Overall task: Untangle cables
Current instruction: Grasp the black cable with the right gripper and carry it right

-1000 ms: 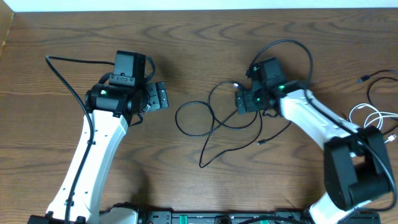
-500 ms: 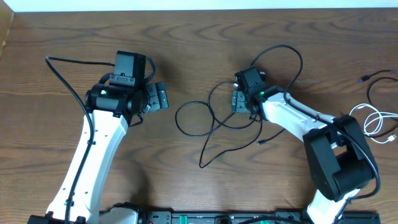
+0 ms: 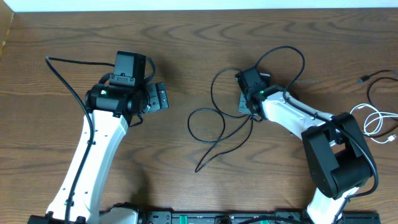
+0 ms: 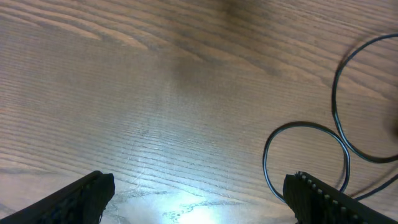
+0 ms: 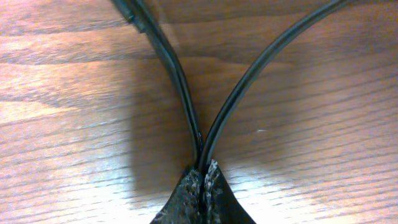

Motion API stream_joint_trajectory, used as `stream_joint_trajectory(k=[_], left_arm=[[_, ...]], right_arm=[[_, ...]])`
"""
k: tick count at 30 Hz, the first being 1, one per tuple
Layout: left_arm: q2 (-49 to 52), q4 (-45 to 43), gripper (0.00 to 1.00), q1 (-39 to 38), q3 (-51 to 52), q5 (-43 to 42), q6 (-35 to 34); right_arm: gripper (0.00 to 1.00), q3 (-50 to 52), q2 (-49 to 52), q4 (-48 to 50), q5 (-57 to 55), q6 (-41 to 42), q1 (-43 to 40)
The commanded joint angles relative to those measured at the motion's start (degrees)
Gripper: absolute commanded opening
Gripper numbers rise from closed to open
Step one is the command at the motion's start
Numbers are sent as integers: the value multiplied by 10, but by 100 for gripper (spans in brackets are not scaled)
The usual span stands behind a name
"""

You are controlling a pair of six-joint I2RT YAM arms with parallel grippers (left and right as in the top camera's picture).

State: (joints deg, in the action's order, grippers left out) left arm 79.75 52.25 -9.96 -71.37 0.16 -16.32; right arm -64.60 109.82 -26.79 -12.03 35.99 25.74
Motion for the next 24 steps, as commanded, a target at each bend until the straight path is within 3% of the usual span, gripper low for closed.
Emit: stream_joint_trajectory(k=[1, 6, 12, 15, 21, 24], left_arm=[[1, 2, 93, 1, -4, 5, -1], [1, 1, 93, 1, -4, 5, -1], [1, 2, 93, 1, -4, 5, -1], [1, 2, 93, 1, -4, 5, -1], [1, 2, 93, 1, -4, 5, -1], [1, 2, 93, 1, -4, 5, -1]], right_arm=[[1, -6, -16, -27, 11, -24, -36], [1, -30, -73, -36, 56, -97, -81], [1, -90, -169, -76, 24, -170, -165], [1, -133, -224, -82, -2, -211, -262], [1, -180, -250, -85, -10, -212, -445], [1, -182, -250, -90, -8, -212, -494]])
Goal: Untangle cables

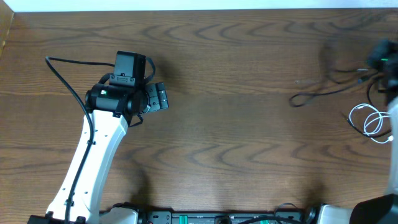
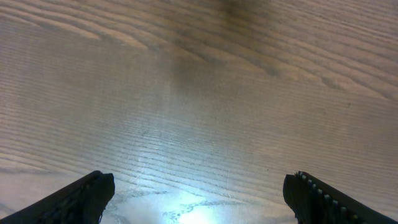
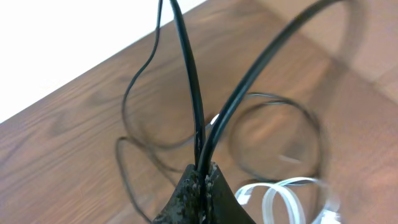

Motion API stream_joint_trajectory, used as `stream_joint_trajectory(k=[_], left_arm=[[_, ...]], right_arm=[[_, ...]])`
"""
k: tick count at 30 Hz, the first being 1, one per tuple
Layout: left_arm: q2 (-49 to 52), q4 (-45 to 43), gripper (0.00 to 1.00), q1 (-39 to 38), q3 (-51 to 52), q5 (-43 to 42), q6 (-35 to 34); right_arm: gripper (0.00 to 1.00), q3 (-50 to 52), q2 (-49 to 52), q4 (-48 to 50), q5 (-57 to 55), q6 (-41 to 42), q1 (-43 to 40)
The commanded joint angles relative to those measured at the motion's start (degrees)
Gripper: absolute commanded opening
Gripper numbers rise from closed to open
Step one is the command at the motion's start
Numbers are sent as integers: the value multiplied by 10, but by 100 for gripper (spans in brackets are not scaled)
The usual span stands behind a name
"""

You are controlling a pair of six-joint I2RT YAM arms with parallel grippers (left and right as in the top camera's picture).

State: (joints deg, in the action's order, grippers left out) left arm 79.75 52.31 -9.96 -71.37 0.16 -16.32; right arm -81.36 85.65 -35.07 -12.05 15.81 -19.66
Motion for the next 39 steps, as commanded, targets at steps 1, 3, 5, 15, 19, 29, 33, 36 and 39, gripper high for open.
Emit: stream_joint_trajectory(k=[1, 3, 5, 15, 19, 29, 33, 36, 39], left_arm=[[1, 2, 93, 1, -4, 5, -1], [1, 2, 93, 1, -4, 5, -1], [1, 2, 93, 1, -4, 5, -1], [1, 4, 93, 1, -4, 5, -1], [1, 3, 93, 1, -4, 5, -1], [1, 3, 93, 1, -4, 5, -1], [1, 3, 93, 1, -4, 5, -1], [1, 1, 93, 1, -4, 5, -1], [1, -35, 93, -1, -4, 5, 21]], right_arm=[[1, -14, -6, -12, -2, -10, -51], [1, -14, 0, -30, 6, -11, -69], [1, -14, 12, -46, 6, -11, -78], [1, -13, 84, -89, 2, -8, -109], [1, -13, 84, -85, 2, -8, -132], [80, -14, 84, -73, 95, -5, -163], [81, -14, 84, -70, 184, -14, -162], [82, -14, 84, -82, 260, -38, -158], [85, -14, 84, -116, 316, -108, -130]])
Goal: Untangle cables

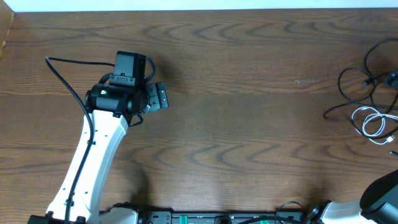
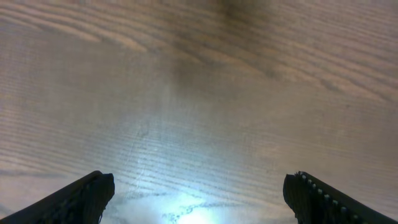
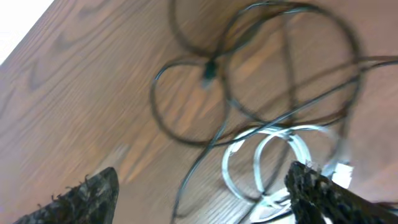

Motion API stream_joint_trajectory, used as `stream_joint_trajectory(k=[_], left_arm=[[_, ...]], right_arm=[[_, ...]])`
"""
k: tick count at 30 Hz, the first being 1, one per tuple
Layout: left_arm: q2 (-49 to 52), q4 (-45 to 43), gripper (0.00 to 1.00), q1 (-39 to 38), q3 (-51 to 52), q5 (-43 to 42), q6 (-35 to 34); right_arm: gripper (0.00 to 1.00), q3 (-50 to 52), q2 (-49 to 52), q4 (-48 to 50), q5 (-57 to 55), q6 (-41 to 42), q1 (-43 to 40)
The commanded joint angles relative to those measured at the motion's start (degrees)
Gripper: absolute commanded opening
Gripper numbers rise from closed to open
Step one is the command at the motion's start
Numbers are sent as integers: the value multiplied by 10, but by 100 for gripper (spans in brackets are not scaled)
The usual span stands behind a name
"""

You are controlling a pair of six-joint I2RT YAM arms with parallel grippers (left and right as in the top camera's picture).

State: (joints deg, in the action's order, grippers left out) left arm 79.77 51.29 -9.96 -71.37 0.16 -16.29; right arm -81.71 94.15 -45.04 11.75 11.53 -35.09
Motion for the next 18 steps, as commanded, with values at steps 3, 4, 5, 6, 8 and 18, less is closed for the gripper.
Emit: stream_joint_trajectory(k=[3, 4, 5, 6, 8, 18], left_arm=[[4, -66, 93, -16, -4, 5, 75], [6, -72, 93, -20, -4, 5, 80], [15, -82, 93, -28, -4, 6, 90], [19, -82, 93, -31, -4, 6, 90], [33, -70, 93, -32, -4, 8, 87], [79, 104, 93, -29, -4, 10, 47]], right_arm=[[93, -10, -1, -47, 72, -120, 70], [94, -10, -1, -51, 64, -125, 79], [98, -10, -1, -64, 38, -139, 111], [99, -10, -1, -70, 27, -143, 124], [99, -10, -1, -88, -9, -155, 162], [99, -10, -1, -198, -84, -152, 337]])
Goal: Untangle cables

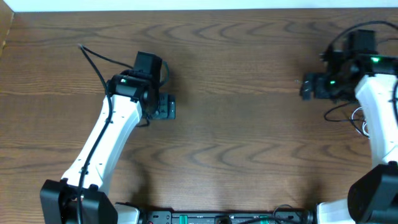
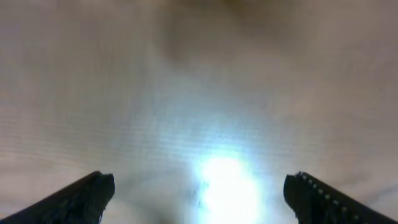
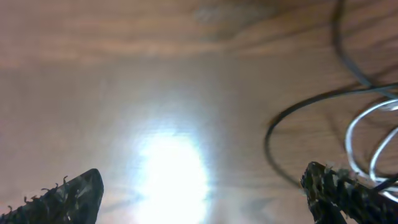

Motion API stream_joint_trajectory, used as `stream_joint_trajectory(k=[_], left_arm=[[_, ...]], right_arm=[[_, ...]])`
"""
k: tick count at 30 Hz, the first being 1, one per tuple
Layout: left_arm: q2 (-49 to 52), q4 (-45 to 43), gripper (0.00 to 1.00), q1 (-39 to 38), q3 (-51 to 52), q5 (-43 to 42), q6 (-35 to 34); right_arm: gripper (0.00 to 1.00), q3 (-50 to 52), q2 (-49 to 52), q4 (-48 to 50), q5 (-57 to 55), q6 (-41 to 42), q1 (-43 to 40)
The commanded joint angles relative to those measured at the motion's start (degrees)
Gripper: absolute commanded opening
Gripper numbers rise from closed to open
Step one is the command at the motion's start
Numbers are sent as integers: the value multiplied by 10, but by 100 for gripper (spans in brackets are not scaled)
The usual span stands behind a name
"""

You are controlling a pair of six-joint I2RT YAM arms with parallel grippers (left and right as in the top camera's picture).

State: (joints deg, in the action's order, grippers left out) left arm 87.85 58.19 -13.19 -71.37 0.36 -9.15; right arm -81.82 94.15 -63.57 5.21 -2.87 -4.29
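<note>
A black cable [image 1: 334, 112] lies loosely looped at the far right of the table, beside a white cable partly hidden under my right arm. In the right wrist view the black cable [image 3: 271, 130] curves in from the right, with the white cable [image 3: 350, 132] behind it. My right gripper [image 1: 308, 87] hangs open left of both cables, nothing between its fingertips [image 3: 348, 196]. My left gripper [image 1: 166, 107] is open over bare wood at centre left; its fingertips [image 2: 81, 196] frame only blurred table.
The wooden table [image 1: 236, 137] stretches between the two arms. A black lead [image 1: 99, 59] runs off the left arm toward the back left. The table's far edge [image 1: 199, 10] meets a white wall.
My right arm has come back from the far right edge, and its open gripper now sits left of the cables. My left arm has shifted to the right. The cables lie where they were.
My right gripper was shut on the black cable in the middle of the table. Then it held that cable at the far right, by the white one. Later it was open there with the cable lying down. Now it hangs nearer the middle, empty.
</note>
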Motion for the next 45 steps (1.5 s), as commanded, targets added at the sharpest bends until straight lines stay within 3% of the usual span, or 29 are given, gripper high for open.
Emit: stream_joint_trajectory(k=[1, 5, 10, 19, 26, 45], left_arm=[[-3, 54, 93, 7, -4, 8, -37], [-23, 101, 93, 14, -3, -3, -39], [-83, 88, 93, 14, 16, -14, -21], [-394, -64, 93, 12, 202, -14, 4], [-568, -56, 93, 12, 219, -14, 3], [-602, -56, 93, 12, 219, -14, 3]], right_arm=[[99, -9, -1, -19, -19, -4, 40], [99, 0, -19, -26, 3, 13, 56], [99, 56, -93, 21, 44, 16, 56], [99, 263, -355, 150, 29, 16, 54], [99, 303, -487, 116, 29, 16, 54], [99, 303, -529, 50, 24, 15, 79]])
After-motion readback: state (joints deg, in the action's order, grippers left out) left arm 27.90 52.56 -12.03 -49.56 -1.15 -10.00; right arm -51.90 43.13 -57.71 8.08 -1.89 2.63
